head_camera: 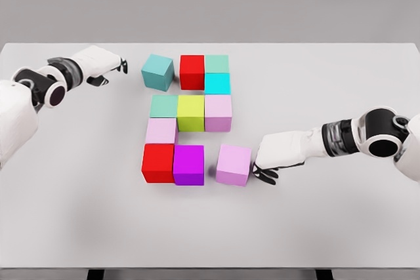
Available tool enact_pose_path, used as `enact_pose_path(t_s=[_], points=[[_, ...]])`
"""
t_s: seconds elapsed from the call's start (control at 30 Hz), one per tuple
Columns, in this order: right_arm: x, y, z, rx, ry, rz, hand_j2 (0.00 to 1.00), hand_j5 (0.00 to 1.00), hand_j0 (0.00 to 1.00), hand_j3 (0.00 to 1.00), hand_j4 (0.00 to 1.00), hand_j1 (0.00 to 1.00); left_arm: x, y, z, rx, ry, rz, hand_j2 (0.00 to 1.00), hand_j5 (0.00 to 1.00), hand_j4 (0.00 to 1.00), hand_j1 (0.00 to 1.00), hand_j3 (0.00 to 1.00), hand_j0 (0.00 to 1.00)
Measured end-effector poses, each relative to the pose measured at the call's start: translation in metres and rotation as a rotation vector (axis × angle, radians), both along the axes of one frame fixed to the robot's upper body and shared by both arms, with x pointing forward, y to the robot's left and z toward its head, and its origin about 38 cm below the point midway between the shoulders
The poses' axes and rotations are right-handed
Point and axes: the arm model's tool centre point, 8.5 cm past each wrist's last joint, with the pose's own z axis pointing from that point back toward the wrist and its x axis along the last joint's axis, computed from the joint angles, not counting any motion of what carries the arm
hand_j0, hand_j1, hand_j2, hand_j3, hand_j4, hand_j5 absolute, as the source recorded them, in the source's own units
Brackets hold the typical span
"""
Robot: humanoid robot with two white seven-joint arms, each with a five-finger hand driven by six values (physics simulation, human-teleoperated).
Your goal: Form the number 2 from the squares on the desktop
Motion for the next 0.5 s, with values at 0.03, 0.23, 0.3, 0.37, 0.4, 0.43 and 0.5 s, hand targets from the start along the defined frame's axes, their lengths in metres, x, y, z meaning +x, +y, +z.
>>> enact_pose_path(t_s=[0.03, 0.23, 0.3, 0.37, 0.4, 0.43, 0.5], points=[[0.001, 0.001, 0.001, 0.001, -0.003, 0.002, 0.13, 0.13, 0.13, 0.13, 0.13, 0.13, 0.000, -0.002, 0.000, 0.009, 0.002, -0.004, 0.66, 0.66, 0.66, 0.66, 0.66, 0.66], [0.001, 0.004, 0.002, 0.006, -0.006, 0.007, 0.13, 0.13, 0.13, 0.13, 0.13, 0.13, -0.001, -0.011, -0.003, 0.030, 0.017, -0.019, 0.66, 0.66, 0.66, 0.66, 0.66, 0.66], [0.002, 0.006, 0.002, 0.008, -0.008, 0.009, 0.13, 0.13, 0.13, 0.13, 0.13, 0.13, -0.001, -0.014, -0.001, 0.030, 0.013, -0.026, 0.66, 0.66, 0.66, 0.66, 0.66, 0.66], [0.002, 0.007, 0.003, 0.009, -0.009, 0.012, 0.13, 0.13, 0.13, 0.13, 0.13, 0.13, -0.002, -0.015, 0.000, 0.026, 0.007, -0.032, 0.66, 0.66, 0.66, 0.66, 0.66, 0.66], [0.003, 0.008, 0.004, 0.010, -0.012, 0.013, 0.13, 0.13, 0.13, 0.13, 0.13, 0.13, -0.001, -0.016, 0.002, 0.025, 0.002, -0.033, 0.66, 0.66, 0.66, 0.66, 0.66, 0.66], [0.003, 0.008, 0.005, 0.011, -0.013, 0.014, 0.13, 0.13, 0.13, 0.13, 0.13, 0.13, -0.001, -0.016, 0.002, 0.023, 0.000, -0.034, 0.66, 0.66, 0.66, 0.66, 0.66, 0.66], [0.003, 0.009, 0.005, 0.011, -0.014, 0.016, 0.13, 0.13, 0.13, 0.13, 0.13, 0.13, -0.001, -0.017, 0.003, 0.021, -0.003, -0.033, 0.66, 0.66, 0.66, 0.66, 0.66, 0.66]])
